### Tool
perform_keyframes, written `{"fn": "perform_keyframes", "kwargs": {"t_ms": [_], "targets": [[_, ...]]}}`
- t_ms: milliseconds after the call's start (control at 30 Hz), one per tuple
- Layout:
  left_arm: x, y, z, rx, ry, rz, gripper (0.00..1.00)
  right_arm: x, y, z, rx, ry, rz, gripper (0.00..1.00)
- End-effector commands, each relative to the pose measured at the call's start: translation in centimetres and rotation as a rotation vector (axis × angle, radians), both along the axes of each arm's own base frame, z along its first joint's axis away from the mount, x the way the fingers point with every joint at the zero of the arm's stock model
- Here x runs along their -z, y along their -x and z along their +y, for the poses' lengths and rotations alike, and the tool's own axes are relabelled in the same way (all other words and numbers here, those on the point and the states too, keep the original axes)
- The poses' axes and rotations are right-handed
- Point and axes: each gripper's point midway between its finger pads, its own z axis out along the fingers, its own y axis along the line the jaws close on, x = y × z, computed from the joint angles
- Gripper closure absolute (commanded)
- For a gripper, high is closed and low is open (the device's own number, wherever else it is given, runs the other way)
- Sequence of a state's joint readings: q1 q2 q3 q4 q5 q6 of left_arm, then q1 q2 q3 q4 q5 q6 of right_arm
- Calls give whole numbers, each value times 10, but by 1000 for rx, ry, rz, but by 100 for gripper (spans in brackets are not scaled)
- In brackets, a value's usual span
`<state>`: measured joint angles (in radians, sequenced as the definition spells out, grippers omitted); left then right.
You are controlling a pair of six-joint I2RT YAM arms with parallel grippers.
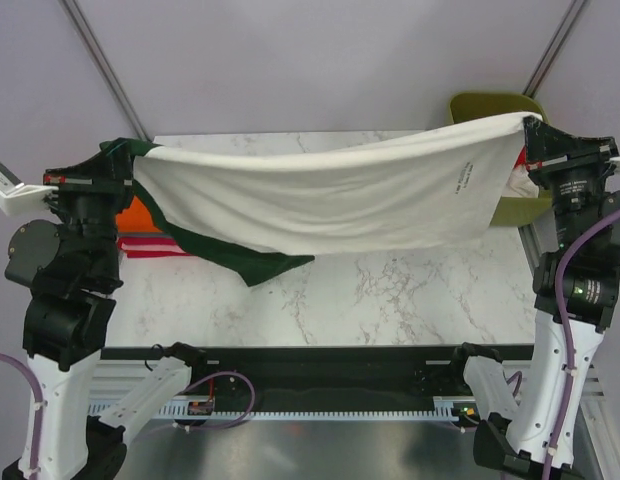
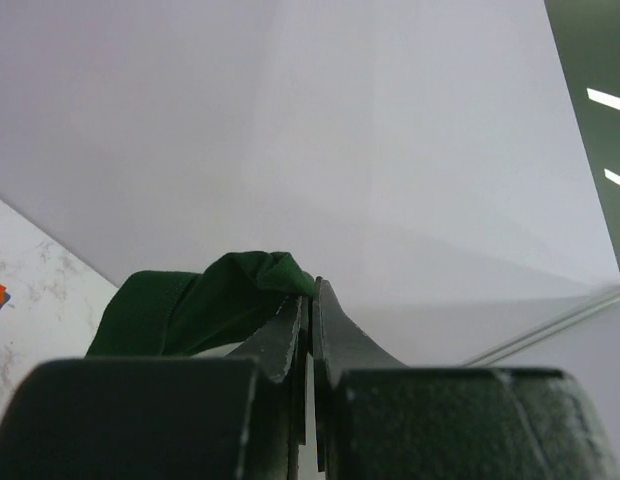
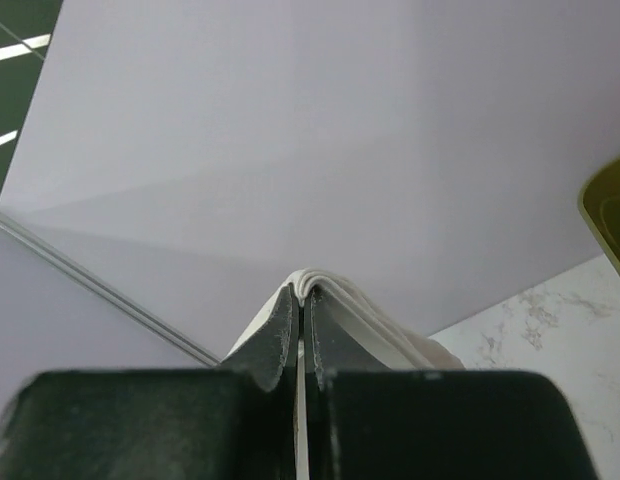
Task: Fold and stack the t-shirts
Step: Fold the tshirt
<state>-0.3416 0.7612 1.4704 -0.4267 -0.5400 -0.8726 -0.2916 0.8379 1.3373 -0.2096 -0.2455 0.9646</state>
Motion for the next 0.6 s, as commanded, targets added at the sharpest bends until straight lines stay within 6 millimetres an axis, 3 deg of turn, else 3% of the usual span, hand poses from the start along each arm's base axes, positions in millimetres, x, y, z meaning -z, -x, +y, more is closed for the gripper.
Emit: {"fn": "perform_keyframes", "kwargs": {"t_ms": [0, 100, 167, 200, 233, 267, 300, 333, 400, 433, 500, 533, 567], "targets": [[-2, -21, -2, -34, -68, 48, 98, -16, -2, -9, 45, -15, -24, 100], [5, -48, -5, -70, -75, 99, 98, -7, -23, -14, 37, -41, 22, 100], [11, -67, -6, -101, -89, 135, 98, 12, -50, -19, 14, -80, 90, 100], [24, -91, -12, -115, -122, 182, 98, 27, -70, -18, -24, -97, 138, 100], [30, -102, -13, -130, -127, 200, 98, 27, -70, -15, -47, -90, 132, 100], [35, -113, -14, -142, -132, 217, 98, 45, -91, -16, -80, -131, 178, 100], [51, -136, -22, -135, -151, 262, 98, 47, -101, -10, -134, -132, 168, 100], [54, -147, -26, -124, -145, 262, 98, 67, -120, -12, -156, -160, 213, 100], [71, -175, -37, -78, -120, 282, 98, 74, -138, -7, -185, -180, 221, 100], [70, -185, -39, -70, -107, 265, 98, 90, -155, -9, -186, -194, 258, 100], [62, -199, -40, -62, -77, 240, 98, 92, -170, -2, -204, -203, 266, 100], [72, -218, -44, -58, -80, 262, 98, 92, -186, -3, -206, -211, 271, 100], [49, -222, -40, -53, -63, 218, 98, 88, -194, 1, -223, -212, 266, 100]]}}
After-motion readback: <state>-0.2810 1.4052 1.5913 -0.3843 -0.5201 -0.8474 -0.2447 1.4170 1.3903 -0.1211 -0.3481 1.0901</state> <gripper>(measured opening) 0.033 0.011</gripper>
